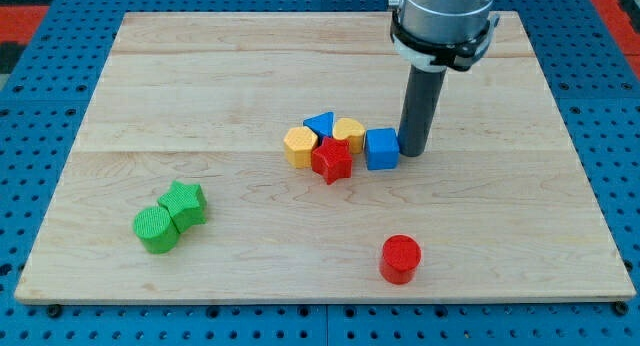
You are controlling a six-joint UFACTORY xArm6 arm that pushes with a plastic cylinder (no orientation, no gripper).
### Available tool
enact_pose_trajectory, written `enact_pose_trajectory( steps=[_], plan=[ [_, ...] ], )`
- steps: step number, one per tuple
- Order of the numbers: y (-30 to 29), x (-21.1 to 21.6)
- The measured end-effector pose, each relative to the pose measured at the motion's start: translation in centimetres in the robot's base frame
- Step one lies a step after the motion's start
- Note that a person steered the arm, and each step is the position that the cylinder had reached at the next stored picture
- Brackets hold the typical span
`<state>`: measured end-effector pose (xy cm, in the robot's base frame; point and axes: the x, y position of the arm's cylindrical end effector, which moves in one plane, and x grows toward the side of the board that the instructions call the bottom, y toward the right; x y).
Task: Push the red circle into the blue cube
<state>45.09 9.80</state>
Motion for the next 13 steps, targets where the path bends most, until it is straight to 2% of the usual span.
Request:
enact_pose_trajectory(
  steps=[1,2,3,4,5,6,9,10,11,13],
  plan=[
    [-0.9,1.9],
    [4.1,5.1],
    [8.5,11.7],
    [7.0,16.0],
    [1.8,16.7],
    [-3.5,16.1],
    [-7.9,10.5],
    [-7.7,10.2],
    [-7.4,12.1],
    [-3.4,9.5]
  ],
)
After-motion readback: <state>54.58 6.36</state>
